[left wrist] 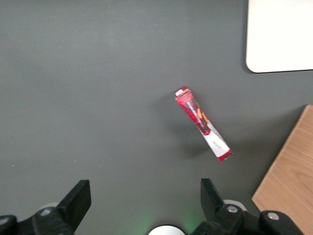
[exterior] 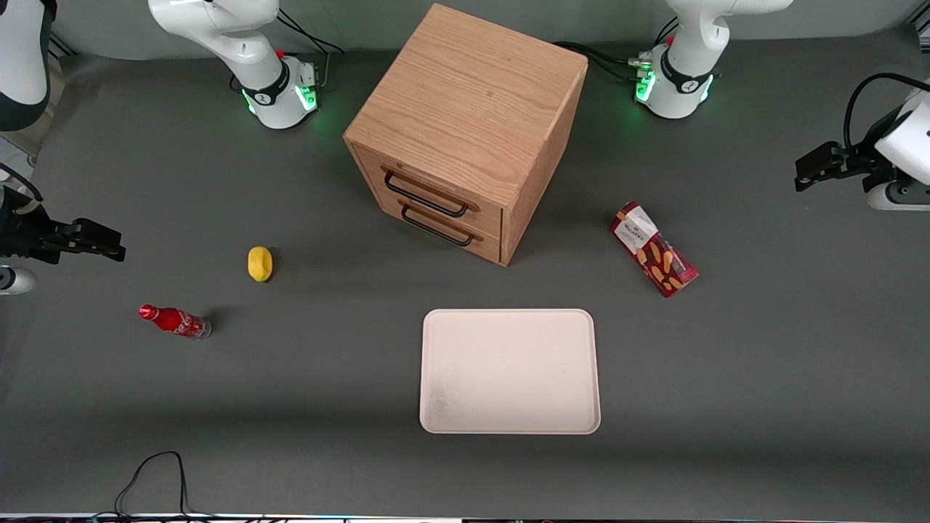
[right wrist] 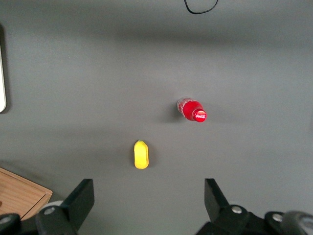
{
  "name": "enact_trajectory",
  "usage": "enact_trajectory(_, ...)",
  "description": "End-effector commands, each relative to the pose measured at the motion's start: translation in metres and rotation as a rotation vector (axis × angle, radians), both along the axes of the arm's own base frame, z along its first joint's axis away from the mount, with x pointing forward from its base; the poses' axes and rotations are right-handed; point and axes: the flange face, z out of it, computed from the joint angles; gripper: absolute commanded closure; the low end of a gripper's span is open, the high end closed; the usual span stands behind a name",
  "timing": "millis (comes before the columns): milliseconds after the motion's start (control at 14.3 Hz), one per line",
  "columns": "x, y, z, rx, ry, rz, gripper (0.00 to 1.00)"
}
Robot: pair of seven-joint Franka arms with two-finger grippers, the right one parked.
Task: Place red cookie box on tray
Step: 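Move the open left gripper down over the red shortbread box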
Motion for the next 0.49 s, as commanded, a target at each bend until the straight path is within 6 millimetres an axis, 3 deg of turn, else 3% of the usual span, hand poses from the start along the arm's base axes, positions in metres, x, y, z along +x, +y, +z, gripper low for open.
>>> enact_trajectory(0,0.002,-0.003,0.005,-0.023,0.001,-0.018,0.00)
enact_trajectory(140,0.007,-0.005,-0.012,-0.022,0.014,-0.011,0.00)
enact_trajectory(279,0.011,-0.009,-0.047,-0.024,0.030,-0.006,0.00)
enact_trajectory(419,0.024,-0.020,-0.074,-0.050,0.020,0.107,0.00)
